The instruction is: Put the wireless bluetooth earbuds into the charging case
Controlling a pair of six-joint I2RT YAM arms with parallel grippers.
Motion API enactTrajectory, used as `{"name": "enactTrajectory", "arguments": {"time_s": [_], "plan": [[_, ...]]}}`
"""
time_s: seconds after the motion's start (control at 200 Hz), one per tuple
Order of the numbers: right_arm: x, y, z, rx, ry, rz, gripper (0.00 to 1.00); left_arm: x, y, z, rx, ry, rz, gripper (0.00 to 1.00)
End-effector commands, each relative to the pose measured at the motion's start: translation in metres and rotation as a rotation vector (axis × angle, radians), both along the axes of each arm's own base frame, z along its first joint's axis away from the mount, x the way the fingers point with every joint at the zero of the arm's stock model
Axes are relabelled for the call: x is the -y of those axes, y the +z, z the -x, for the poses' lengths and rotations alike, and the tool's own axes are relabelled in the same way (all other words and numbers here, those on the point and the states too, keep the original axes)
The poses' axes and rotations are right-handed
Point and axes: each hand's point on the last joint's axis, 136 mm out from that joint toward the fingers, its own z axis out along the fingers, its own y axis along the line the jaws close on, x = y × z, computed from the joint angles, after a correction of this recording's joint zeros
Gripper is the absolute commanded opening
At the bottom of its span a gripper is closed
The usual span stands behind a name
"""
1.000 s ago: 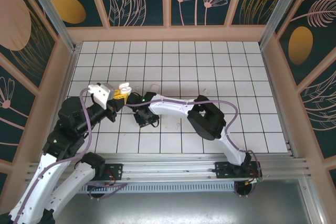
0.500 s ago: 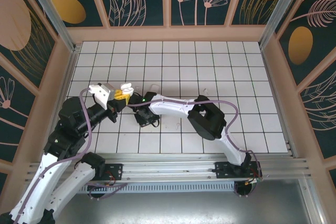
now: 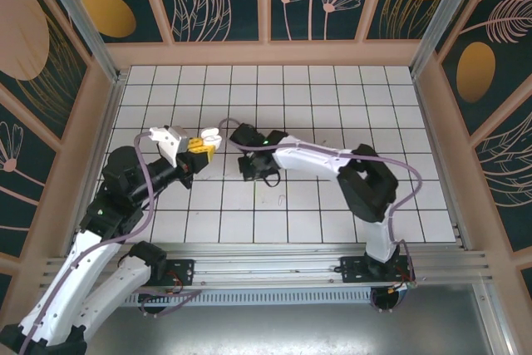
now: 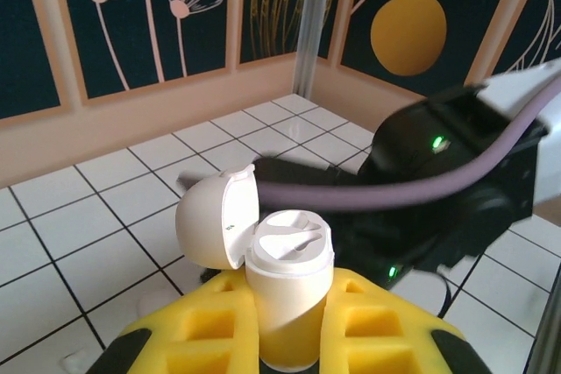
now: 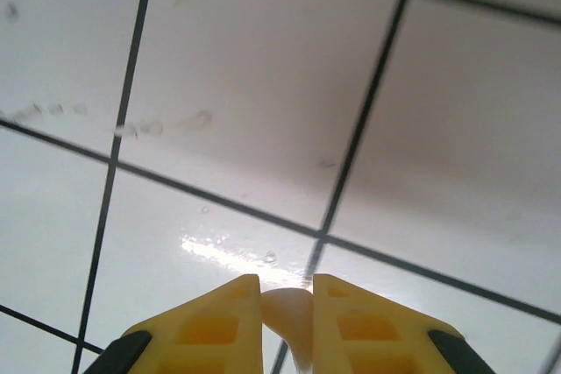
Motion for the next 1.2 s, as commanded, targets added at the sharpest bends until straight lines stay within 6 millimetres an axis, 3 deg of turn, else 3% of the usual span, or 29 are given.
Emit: {"name": "enactTrajectory", "arguments": {"time_s": [0.0, 0.32, 0.611, 0.846, 0.966, 1.196], "plan": [[0.009, 0.031, -0.017, 0.075, -0.049, -0.095, 0.16, 0.010, 0.009, -0.005, 0.026, -0.043, 0.045, 0.00], [0.059, 0.087, -0.050, 0.227, -0.128, -0.186, 0.15, 0.034, -0.007, -0.022, 0.008, -0.138, 0.109, 0.00], [0.075, 0.170, -0.060, 0.441, -0.083, -0.299, 0.15, 0.061, -0.017, -0.031, 0.032, -0.285, 0.158, 0.00], [0.078, 0.231, -0.051, 0.606, -0.033, -0.429, 0.15, 0.074, -0.024, -0.041, 0.070, -0.341, 0.177, 0.00], [0.072, 0.260, -0.035, 0.675, 0.048, -0.545, 0.15, 0.083, -0.030, -0.045, 0.070, -0.374, 0.176, 0.00], [0.059, 0.288, -0.005, 0.779, 0.209, -0.679, 0.16, 0.098, -0.033, -0.046, 0.071, -0.417, 0.192, 0.00]]}}
